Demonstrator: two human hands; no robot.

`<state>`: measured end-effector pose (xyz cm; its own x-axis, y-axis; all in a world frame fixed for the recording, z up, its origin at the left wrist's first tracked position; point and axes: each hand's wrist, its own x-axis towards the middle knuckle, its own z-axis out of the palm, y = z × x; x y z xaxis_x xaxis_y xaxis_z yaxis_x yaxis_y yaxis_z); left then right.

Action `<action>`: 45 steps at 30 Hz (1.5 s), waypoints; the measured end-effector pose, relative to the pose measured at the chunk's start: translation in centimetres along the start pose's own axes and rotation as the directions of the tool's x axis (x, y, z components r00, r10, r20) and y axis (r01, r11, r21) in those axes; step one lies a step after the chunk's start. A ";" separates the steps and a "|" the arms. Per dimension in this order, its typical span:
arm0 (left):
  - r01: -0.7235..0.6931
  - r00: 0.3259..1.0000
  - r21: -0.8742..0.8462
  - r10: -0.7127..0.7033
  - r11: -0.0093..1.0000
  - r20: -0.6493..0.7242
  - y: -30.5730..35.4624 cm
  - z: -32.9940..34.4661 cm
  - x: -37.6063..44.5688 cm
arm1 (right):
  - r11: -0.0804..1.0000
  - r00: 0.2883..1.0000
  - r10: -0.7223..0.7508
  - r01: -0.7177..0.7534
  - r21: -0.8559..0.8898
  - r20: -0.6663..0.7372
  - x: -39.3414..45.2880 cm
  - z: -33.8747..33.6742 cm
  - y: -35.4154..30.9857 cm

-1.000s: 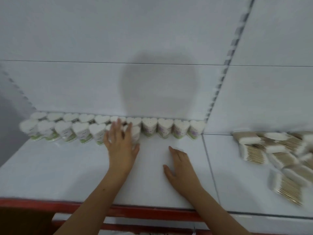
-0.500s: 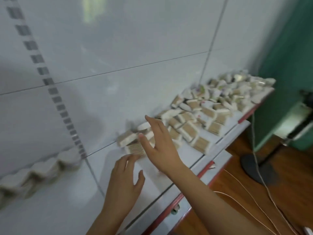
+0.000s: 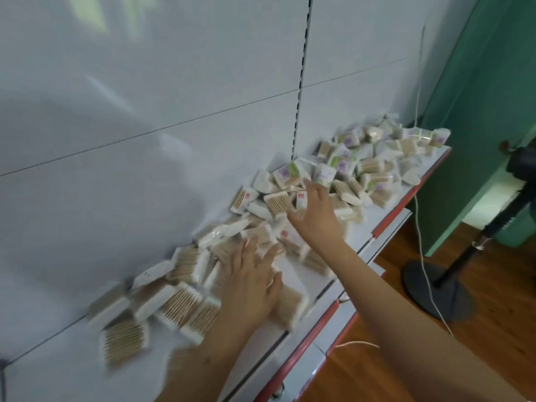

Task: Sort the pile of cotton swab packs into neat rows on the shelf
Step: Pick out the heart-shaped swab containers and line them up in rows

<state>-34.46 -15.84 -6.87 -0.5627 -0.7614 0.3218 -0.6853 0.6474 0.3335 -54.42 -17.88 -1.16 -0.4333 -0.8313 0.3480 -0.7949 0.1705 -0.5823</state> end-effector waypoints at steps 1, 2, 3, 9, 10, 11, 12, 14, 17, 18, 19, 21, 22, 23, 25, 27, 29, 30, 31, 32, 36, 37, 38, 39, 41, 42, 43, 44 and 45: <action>0.008 1.000 0.048 -0.008 0.999 0.010 0.2 0.8 0.8 | 1.000 1.000 -0.008 0.008 -0.010 -0.001 1.9 0.0 1.1; 0.014 1.000 0.099 -0.015 0.995 0.010 0.1 1.5 1.3 | 1.000 1.000 -0.026 0.026 -0.015 0.001 3.7 0.0 2.1; 0.013 1.000 0.133 -0.014 0.991 0.005 0.0 2.0 1.4 | 0.998 0.998 -0.056 0.056 -0.019 0.003 5.4 0.1 3.1; 0.027 0.999 0.150 -0.033 0.988 0.038 -0.6 3.0 1.7 | 0.958 0.948 -0.252 0.273 -0.091 0.195 13.5 1.7 7.1; 0.037 0.998 0.145 -0.044 0.989 0.046 -0.5 3.1 1.8 | 0.956 0.944 -0.270 0.286 -0.064 0.190 14.0 1.9 7.4; 0.045 0.997 0.141 -0.053 0.989 0.056 -0.5 3.1 1.8 | 0.955 0.942 -0.288 0.296 -0.028 0.171 14.3 1.9 7.5; 0.056 0.995 0.133 -0.066 0.990 0.070 -0.3 2.9 1.7 | 0.951 0.940 -0.309 0.310 0.016 0.146 14.3 1.8 7.7; 0.100 0.990 0.098 -0.109 0.990 0.085 -0.1 2.5 1.7 | 0.939 0.942 -0.326 0.313 0.145 0.076 13.2 1.1 7.6; 0.207 0.978 0.008 -0.207 0.978 -0.003 1.3 1.5 2.4 | 0.906 0.982 -0.182 0.150 0.395 0.044 9.3 -0.7 5.4; 0.256 0.962 -0.127 -0.266 0.958 -0.062 2.4 0.8 3.2 | 0.876 0.983 -0.164 0.104 0.471 0.088 7.6 -1.0 4.2; 0.323 0.923 -0.375 -0.377 0.869 -0.079 3.6 -0.1 4.1 | 0.836 0.972 -0.180 0.070 0.545 0.150 5.8 -0.9 3.2; 0.364 0.781 -0.829 -0.623 0.425 0.024 5.7 -1.7 6.5 | 0.764 0.919 -0.285 0.046 0.643 0.272 2.4 -0.1 1.6; 0.345 0.710 -0.897 -0.702 0.275 0.059 6.1 -2.2 7.3 | 0.745 0.879 -0.355 0.060 0.664 0.319 1.0 0.3 1.1; 0.323 0.650 -0.923 -0.758 0.210 0.055 6.1 -2.6 7.9 | 0.737 0.831 -0.426 0.090 0.670 0.358 0.2 0.6 0.9; 0.301 0.555 -0.939 -0.832 0.165 0.032 5.5 -3.1 8.3 | 0.740 0.743 -0.529 0.168 0.651 0.409 0.3 0.7 1.1; 0.314 0.525 -0.933 -0.851 0.178 0.015 4.5 -2.9 7.8 | 0.758 0.751 -0.526 0.200 0.620 0.400 2.4 0.7 1.7; 0.352 0.533 -0.914 -0.846 0.203 0.017 3.9 -2.4 7.0 | 0.801 0.849 -0.441 0.227 0.554 0.290 5.7 1.5 2.4; 0.360 0.549 -0.911 -0.835 0.201 0.033 3.9 -2.1 6.6 | 0.836 0.888 -0.399 0.249 0.489 0.230 7.5 2.2 2.7; 0.372 0.565 -0.907 -0.823 0.198 0.052 4.1 -1.7 6.2 | 0.870 0.907 -0.374 0.273 0.410 0.191 9.2 3.1 2.9; 0.387 0.583 -0.898 -0.810 0.210 0.062 4.4 -1.5 5.9 | 0.898 0.910 -0.372 0.303 0.320 0.182 10.6 4.2 3.2; 0.435 0.637 -0.851 -0.768 0.296 0.058 4.4 -1.0 5.3 | 0.916 0.884 -0.399 0.371 0.153 0.244 13.5 6.9 3.6; 0.433 0.651 -0.851 -0.756 0.296 0.069 4.3 -1.1 5.3 | 0.915 0.887 -0.399 0.368 0.167 0.232 13.6 6.9 3.5; 0.426 0.662 -0.858 -0.746 0.286 0.080 4.2 -1.1 5.2 | 0.915 0.896 -0.392 0.356 0.193 0.208 13.4 6.5 3.2; 0.421 0.661 -0.868 -0.745 0.263 0.095 4.1 -1.1 5.1 | 0.912 0.908 -0.378 0.333 0.240 0.179 13.2 6.0 2.8; 0.400 0.641 -0.894 -0.758 0.200 0.117 3.9 -1.2 4.8 | 0.880 0.935 -0.329 0.253 0.402 0.132 12.0 4.6 1.8; 0.380 0.632 -0.909 -0.765 0.168 0.122 3.8 -1.4 4.6 | 0.844 0.945 -0.295 0.188 0.503 0.142 11.1 3.9 1.2; 0.358 0.621 -0.923 -0.774 0.141 0.122 3.6 -1.5 4.2 | 0.793 0.946 -0.265 0.103 0.601 0.188 10.0 3.2 0.3; 0.338 0.612 -0.933 -0.782 0.121 0.120 3.5 -1.9 3.8 | 0.730 0.933 -0.249 0.005 0.683 0.260 8.9 2.6 -0.6; 0.314 0.606 -0.943 -0.787 0.106 0.114 3.4 -2.4 3.2 | 0.651 0.904 -0.251 -0.106 0.752 0.345 7.7 2.3 -1.5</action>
<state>-37.43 -15.98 -2.61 0.1461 -0.9749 -0.1682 0.1867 -0.1398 0.9724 -55.57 -25.75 0.68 -0.0457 -0.9772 0.2074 -0.1522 -0.1984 -0.9682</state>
